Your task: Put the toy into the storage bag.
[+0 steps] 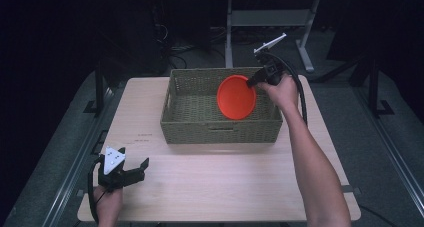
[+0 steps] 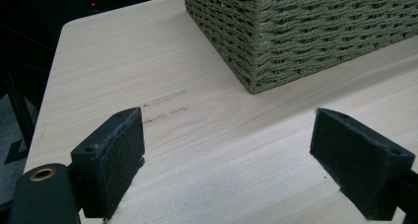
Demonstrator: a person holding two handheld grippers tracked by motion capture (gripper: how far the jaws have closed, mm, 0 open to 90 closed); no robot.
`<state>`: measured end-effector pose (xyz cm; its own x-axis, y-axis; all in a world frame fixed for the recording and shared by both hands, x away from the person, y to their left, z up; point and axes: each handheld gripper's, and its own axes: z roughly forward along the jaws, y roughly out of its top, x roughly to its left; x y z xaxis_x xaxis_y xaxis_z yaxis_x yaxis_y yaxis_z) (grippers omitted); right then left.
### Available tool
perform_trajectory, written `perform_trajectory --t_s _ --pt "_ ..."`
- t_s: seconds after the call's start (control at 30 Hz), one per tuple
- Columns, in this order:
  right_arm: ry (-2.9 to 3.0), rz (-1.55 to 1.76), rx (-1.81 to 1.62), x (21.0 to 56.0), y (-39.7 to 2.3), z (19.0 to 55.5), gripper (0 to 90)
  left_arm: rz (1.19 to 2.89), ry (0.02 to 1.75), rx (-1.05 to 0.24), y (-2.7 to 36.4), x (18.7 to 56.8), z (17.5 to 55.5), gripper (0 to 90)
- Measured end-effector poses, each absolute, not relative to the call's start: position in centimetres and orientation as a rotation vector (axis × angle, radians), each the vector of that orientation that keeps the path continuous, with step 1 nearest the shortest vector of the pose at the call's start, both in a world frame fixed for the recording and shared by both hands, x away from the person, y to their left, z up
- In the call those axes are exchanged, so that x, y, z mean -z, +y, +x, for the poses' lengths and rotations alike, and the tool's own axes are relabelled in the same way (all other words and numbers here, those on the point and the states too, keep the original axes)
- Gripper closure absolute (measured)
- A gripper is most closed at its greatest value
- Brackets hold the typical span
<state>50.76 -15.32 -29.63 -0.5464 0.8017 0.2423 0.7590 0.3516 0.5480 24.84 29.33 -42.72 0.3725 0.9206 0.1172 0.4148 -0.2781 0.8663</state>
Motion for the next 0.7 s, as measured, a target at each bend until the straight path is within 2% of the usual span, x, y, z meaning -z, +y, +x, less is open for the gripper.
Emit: perform_trajectory --t_s 0.7 --pt "2.562 1.481 -0.875 32.0 -14.8 51.1 81.9 1.860 1.160 -0.824 29.3 42.7 24.8 12.8"
